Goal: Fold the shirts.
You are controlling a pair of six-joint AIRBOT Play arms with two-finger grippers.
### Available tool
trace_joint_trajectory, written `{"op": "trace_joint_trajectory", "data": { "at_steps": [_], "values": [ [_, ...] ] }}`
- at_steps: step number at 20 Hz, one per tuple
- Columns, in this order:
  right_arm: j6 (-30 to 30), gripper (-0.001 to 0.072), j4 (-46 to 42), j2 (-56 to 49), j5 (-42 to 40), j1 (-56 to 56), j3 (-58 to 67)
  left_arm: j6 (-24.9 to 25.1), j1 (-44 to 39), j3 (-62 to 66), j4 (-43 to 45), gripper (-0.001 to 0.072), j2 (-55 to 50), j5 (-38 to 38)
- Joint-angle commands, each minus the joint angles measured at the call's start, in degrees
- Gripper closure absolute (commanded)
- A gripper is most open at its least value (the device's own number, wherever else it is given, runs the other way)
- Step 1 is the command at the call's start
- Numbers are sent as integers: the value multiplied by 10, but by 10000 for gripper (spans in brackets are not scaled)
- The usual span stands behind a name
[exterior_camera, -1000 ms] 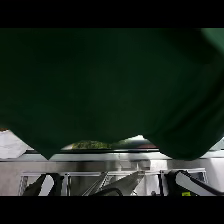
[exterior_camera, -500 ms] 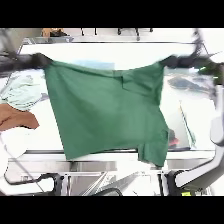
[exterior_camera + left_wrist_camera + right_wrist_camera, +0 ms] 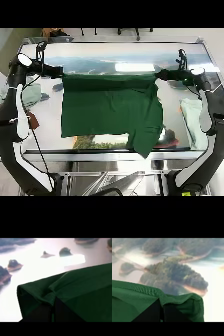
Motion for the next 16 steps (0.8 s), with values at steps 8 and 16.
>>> {"op": "trace_joint_trajectory", "data": {
  "at_steps": [8, 16],
  "values": [
    [96, 690, -238, -11, 87, 19, -6, -17, -8, -96, 47, 694, -19, 2],
    [118, 669, -242, -21, 90, 43, -6, -12, -18, -98, 44, 646, -19, -20]
  ]
}}
